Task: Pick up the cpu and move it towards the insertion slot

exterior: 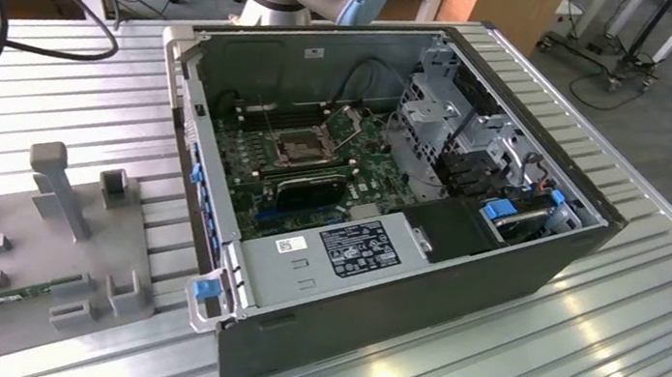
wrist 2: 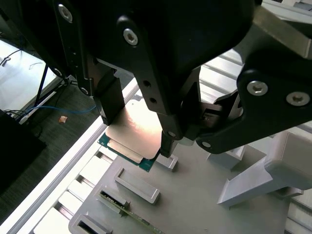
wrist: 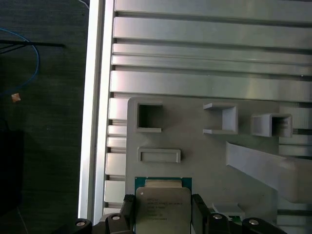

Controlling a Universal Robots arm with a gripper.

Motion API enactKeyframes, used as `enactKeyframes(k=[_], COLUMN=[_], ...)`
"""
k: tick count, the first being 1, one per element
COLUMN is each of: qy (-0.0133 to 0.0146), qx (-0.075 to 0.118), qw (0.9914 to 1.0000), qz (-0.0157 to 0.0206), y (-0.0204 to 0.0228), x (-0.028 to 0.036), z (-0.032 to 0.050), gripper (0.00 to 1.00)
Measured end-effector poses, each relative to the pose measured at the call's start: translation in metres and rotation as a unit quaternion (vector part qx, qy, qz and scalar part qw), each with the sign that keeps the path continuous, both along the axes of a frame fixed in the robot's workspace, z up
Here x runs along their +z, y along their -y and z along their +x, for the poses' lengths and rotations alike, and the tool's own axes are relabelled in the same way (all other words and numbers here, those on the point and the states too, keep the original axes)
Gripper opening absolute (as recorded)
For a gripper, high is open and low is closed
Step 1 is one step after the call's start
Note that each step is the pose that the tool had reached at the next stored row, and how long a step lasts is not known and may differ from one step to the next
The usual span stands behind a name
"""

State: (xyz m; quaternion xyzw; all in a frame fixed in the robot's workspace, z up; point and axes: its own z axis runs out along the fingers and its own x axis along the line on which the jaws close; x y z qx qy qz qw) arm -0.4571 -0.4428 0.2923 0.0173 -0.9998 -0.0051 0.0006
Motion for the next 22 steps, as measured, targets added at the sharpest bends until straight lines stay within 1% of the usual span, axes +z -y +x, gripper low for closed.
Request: enactKeyframes(k=[2, 22], qy=[0.0000, 0.0000], qx=[0.000, 0.000], qw=[1.00000, 1.00000], qz=[0.0000, 0.0000], y=[0.0000, 0.0000], x=[0.0026, 0.0071], z=[0.0000, 0.0000], gripper=[0.55, 0.55])
